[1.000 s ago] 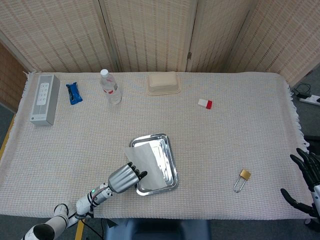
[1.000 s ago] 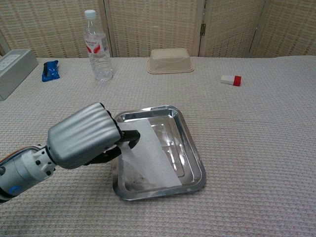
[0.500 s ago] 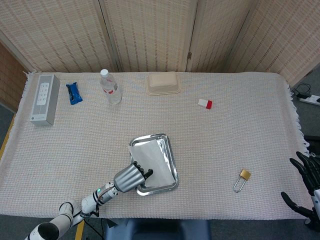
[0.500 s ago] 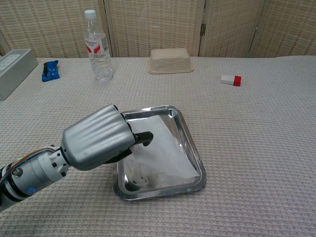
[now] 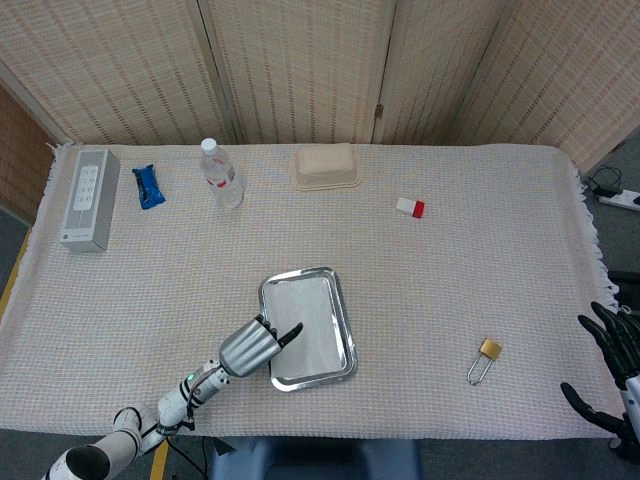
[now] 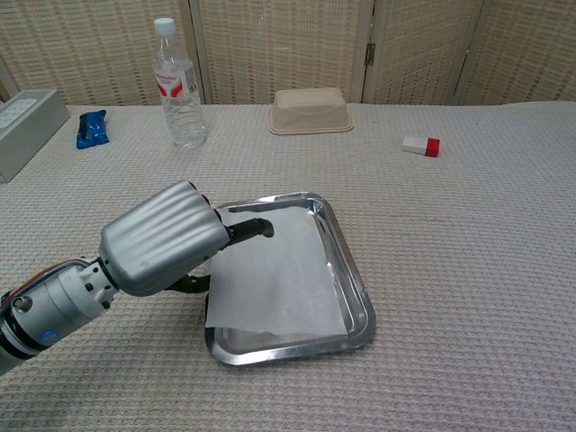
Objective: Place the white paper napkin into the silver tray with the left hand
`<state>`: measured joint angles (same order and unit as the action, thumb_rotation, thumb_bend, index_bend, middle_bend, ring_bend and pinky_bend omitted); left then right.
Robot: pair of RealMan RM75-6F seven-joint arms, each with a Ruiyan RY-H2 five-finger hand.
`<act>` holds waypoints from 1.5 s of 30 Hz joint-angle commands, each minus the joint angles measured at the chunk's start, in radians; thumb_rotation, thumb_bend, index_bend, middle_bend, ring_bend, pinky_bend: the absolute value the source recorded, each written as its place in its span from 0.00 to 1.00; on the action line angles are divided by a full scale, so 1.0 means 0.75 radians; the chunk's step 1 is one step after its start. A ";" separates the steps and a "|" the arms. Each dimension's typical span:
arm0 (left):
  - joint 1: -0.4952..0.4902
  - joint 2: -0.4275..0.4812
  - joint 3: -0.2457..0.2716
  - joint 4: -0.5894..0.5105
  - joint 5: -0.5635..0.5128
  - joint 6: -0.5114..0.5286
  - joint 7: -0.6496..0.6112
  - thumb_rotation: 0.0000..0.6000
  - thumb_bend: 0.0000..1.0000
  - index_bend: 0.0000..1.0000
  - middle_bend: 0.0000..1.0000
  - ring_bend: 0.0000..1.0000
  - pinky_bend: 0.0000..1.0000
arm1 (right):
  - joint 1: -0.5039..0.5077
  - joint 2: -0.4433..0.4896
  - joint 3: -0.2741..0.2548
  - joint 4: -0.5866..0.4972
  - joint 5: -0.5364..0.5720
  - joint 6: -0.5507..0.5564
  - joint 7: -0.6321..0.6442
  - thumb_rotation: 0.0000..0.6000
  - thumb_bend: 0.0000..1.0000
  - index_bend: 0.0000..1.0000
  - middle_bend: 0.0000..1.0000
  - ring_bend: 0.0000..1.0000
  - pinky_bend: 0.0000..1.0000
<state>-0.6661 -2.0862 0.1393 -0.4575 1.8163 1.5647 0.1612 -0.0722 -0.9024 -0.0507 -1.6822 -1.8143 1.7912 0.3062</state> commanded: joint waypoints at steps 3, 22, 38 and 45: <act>0.001 0.022 0.014 -0.072 0.020 -0.004 0.053 1.00 0.17 0.29 1.00 1.00 1.00 | -0.002 0.000 -0.001 0.004 -0.005 0.005 0.004 1.00 0.35 0.00 0.00 0.00 0.00; -0.046 0.297 -0.045 -0.619 0.085 -0.045 0.509 1.00 0.11 0.25 1.00 1.00 1.00 | -0.002 -0.009 -0.012 -0.001 -0.038 -0.002 -0.038 1.00 0.35 0.00 0.00 0.00 0.00; -0.008 0.317 -0.041 -0.694 0.089 -0.169 0.564 1.00 0.12 0.26 1.00 1.00 1.00 | -0.001 -0.010 -0.015 -0.003 -0.042 -0.004 -0.044 1.00 0.35 0.00 0.00 0.00 0.00; -0.016 0.429 -0.021 -0.876 0.050 -0.349 0.663 1.00 0.59 0.33 1.00 1.00 1.00 | 0.004 -0.011 -0.017 -0.003 -0.046 -0.011 -0.045 1.00 0.35 0.00 0.00 0.00 0.00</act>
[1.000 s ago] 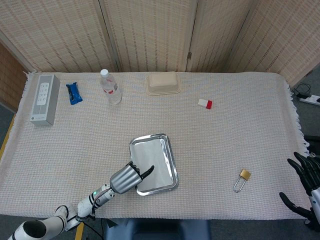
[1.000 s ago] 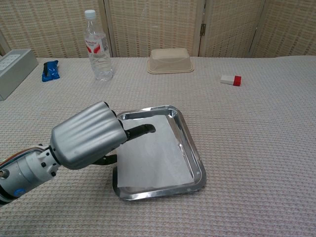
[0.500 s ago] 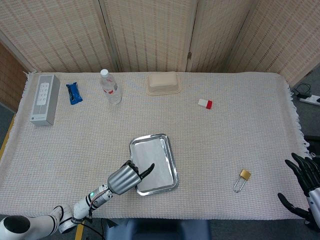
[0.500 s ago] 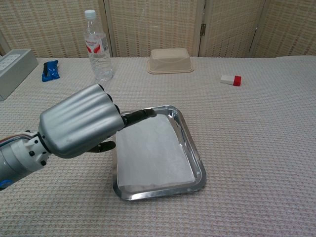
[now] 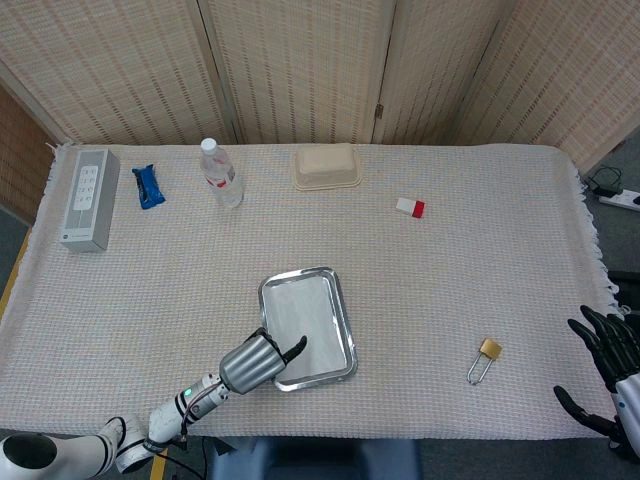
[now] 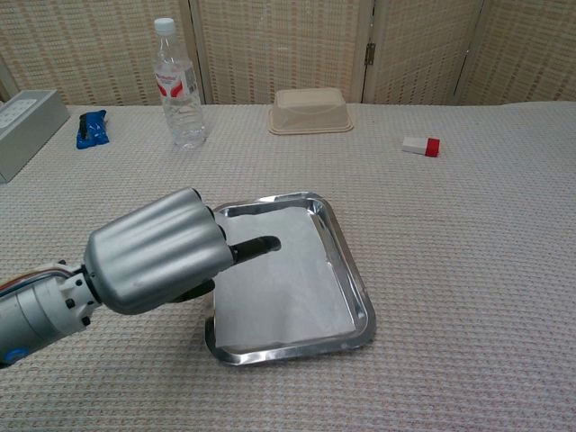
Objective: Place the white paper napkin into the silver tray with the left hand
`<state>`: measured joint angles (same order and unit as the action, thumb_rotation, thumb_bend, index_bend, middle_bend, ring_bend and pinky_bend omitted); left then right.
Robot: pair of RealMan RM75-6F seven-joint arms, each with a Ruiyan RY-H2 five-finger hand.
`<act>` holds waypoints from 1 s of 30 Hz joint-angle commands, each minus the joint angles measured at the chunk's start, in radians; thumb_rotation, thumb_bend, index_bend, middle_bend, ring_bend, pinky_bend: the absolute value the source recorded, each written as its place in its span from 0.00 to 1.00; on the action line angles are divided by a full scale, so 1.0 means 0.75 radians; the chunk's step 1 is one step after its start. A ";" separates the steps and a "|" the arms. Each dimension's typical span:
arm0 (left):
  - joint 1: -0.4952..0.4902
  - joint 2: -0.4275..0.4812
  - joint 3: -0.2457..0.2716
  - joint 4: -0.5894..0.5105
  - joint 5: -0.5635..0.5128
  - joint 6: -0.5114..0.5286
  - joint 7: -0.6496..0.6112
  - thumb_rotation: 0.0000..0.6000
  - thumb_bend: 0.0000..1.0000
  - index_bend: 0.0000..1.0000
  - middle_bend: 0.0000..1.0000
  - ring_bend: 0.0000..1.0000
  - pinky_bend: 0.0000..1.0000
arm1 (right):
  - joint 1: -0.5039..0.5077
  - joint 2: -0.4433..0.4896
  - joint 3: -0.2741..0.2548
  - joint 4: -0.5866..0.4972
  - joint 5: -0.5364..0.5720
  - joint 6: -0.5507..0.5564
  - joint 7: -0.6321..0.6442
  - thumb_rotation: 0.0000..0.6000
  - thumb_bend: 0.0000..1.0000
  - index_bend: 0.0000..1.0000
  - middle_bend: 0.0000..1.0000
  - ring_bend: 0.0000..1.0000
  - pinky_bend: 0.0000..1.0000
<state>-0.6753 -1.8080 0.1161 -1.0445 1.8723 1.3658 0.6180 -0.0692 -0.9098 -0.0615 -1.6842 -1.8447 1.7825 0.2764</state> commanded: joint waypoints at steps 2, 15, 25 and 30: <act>-0.001 0.090 0.016 -0.156 -0.049 -0.140 0.072 1.00 0.65 0.35 1.00 1.00 1.00 | -0.001 -0.003 -0.004 -0.002 -0.008 0.000 -0.011 1.00 0.35 0.00 0.00 0.00 0.00; 0.029 0.147 0.029 -0.275 -0.089 -0.272 0.140 1.00 0.82 0.40 1.00 1.00 1.00 | 0.004 -0.005 -0.003 -0.010 -0.001 -0.014 -0.025 1.00 0.35 0.00 0.00 0.00 0.00; 0.038 0.139 0.031 -0.234 -0.059 -0.269 0.090 1.00 0.82 0.41 1.00 1.00 1.00 | 0.005 -0.006 -0.003 -0.011 0.002 -0.015 -0.027 1.00 0.35 0.00 0.00 0.00 0.00; 0.037 0.122 0.031 -0.205 -0.041 -0.268 0.062 1.00 0.82 0.41 1.00 1.00 1.00 | 0.004 -0.005 -0.003 -0.012 0.002 -0.014 -0.026 1.00 0.35 0.00 0.00 0.00 0.00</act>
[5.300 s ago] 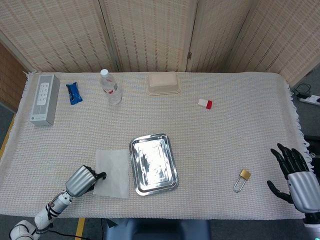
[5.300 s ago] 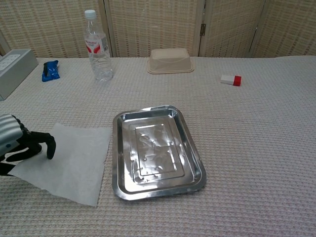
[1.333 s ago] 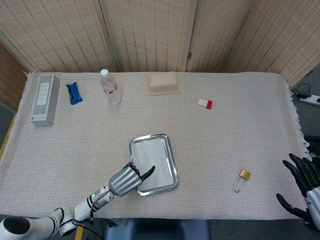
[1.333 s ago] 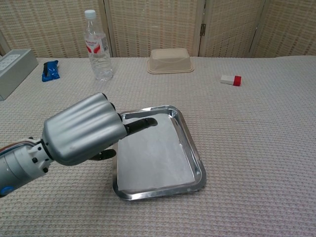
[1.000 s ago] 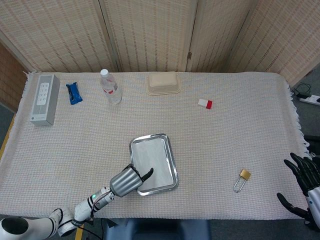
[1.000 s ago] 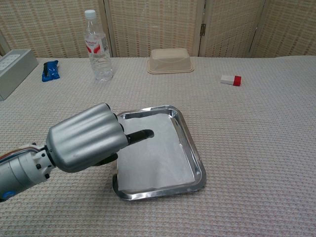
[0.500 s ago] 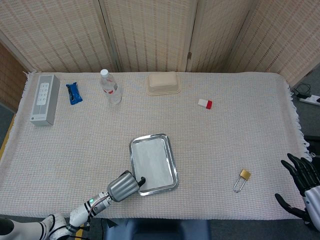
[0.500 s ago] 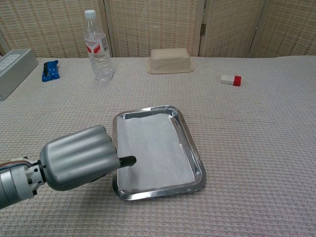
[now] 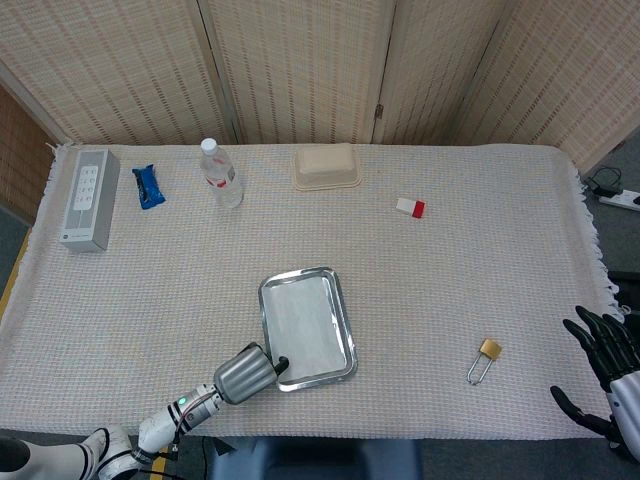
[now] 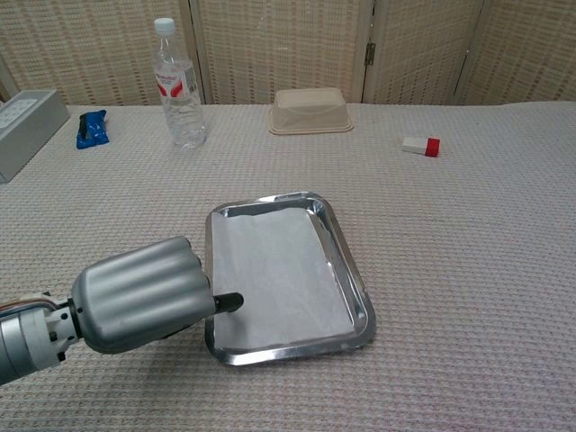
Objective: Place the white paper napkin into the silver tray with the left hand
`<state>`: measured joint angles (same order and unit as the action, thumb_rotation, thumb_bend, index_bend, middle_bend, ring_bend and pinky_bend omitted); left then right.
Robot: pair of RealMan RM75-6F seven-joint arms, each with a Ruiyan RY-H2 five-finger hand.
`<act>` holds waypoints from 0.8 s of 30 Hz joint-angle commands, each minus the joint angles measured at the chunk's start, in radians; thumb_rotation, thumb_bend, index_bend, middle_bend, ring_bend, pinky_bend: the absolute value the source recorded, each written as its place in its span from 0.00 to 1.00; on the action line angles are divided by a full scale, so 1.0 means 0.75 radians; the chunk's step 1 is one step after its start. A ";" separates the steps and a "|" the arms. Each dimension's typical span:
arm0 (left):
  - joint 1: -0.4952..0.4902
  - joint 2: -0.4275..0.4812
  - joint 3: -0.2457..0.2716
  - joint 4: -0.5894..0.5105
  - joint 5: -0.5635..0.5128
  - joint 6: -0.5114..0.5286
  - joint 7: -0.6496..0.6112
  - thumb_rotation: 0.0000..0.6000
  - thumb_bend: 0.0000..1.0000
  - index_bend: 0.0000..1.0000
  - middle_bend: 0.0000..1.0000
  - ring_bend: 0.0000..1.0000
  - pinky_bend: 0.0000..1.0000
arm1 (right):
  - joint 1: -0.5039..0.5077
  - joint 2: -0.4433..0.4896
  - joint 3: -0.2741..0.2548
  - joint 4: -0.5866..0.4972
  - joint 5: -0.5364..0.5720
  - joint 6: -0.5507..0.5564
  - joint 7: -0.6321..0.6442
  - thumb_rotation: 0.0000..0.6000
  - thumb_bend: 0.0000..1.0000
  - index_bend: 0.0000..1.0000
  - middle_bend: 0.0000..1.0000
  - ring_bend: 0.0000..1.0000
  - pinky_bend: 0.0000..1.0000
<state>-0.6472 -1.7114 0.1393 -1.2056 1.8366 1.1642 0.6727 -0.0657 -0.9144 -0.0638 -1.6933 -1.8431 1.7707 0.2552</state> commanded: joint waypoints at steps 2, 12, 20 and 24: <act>-0.002 -0.014 -0.003 0.024 0.012 0.002 -0.024 1.00 0.82 0.41 1.00 1.00 1.00 | -0.003 0.003 0.001 0.000 0.004 0.008 0.010 1.00 0.35 0.00 0.00 0.00 0.00; 0.005 -0.043 -0.015 0.089 0.011 0.004 -0.061 1.00 0.82 0.41 1.00 1.00 1.00 | -0.008 0.005 0.005 0.014 0.003 0.031 0.037 1.00 0.35 0.00 0.00 0.00 0.00; 0.003 -0.050 -0.018 0.117 0.047 0.052 -0.095 1.00 0.82 0.40 1.00 1.00 1.00 | -0.005 0.004 0.006 0.012 0.008 0.023 0.033 1.00 0.35 0.00 0.00 0.00 0.00; 0.014 -0.049 -0.015 0.131 0.104 0.156 -0.114 1.00 0.79 0.37 1.00 1.00 1.00 | -0.005 0.004 0.006 0.014 0.002 0.027 0.036 1.00 0.35 0.00 0.00 0.00 0.00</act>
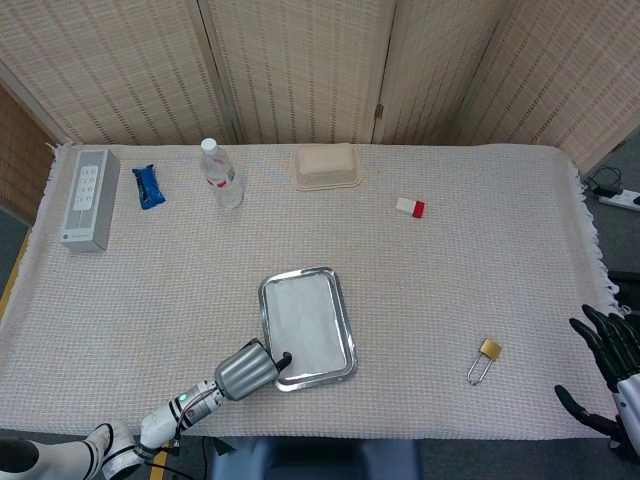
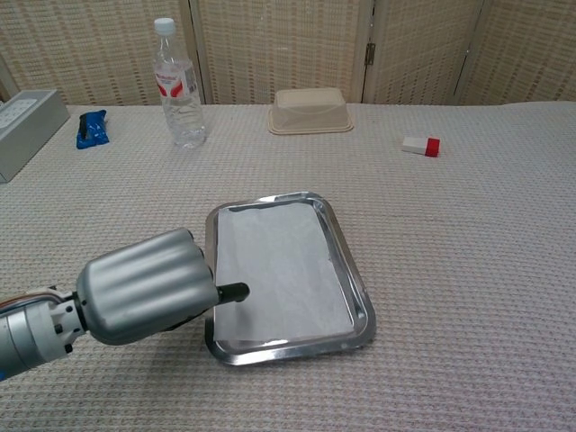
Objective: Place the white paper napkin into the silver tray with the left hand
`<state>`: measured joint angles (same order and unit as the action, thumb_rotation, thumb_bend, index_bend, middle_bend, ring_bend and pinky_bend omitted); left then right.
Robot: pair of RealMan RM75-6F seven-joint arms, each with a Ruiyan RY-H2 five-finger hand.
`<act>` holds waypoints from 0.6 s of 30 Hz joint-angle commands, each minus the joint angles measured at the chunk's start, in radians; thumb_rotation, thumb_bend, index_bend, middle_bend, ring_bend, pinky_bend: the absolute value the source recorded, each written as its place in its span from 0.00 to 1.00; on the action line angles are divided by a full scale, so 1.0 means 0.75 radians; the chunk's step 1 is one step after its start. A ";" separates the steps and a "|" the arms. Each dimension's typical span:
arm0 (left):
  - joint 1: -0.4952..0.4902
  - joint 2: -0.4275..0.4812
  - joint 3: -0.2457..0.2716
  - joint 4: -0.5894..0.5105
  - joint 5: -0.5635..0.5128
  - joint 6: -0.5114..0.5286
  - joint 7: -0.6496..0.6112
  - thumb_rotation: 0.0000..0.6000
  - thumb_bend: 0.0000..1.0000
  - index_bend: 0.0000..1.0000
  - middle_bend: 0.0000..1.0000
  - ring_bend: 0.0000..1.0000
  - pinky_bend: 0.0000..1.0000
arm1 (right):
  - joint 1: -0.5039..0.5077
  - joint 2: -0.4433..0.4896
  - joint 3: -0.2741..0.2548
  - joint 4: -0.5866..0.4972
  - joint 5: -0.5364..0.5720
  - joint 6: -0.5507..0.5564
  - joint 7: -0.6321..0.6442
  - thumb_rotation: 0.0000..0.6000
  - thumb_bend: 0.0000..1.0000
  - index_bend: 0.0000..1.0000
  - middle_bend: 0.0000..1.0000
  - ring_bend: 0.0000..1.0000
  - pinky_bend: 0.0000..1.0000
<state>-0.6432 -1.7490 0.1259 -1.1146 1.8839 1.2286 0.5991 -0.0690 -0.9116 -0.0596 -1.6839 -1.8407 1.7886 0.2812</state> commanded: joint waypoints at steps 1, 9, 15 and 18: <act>0.014 0.006 0.004 0.009 0.055 0.098 -0.017 1.00 0.78 0.37 1.00 1.00 1.00 | -0.001 -0.001 0.000 0.002 -0.002 0.005 0.001 1.00 0.35 0.00 0.00 0.00 0.00; 0.261 0.118 -0.102 -0.233 -0.130 0.331 0.273 1.00 0.63 0.16 1.00 0.88 0.99 | 0.002 -0.004 -0.002 0.001 -0.003 -0.006 -0.008 1.00 0.35 0.00 0.00 0.00 0.00; 0.523 0.303 -0.123 -0.506 -0.334 0.569 0.252 1.00 0.42 0.11 0.50 0.33 0.30 | 0.046 -0.021 0.001 0.000 -0.012 -0.079 -0.015 1.00 0.35 0.00 0.00 0.00 0.00; 0.643 0.387 -0.148 -0.607 -0.423 0.703 0.188 1.00 0.34 0.10 0.31 0.17 0.06 | 0.087 -0.036 0.003 0.001 0.009 -0.162 -0.017 1.00 0.35 0.00 0.00 0.00 0.00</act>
<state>-0.2489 -1.5366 0.0400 -1.4826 1.6467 1.6586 0.7797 -0.0258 -0.9290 -0.0591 -1.6838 -1.8446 1.7051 0.2700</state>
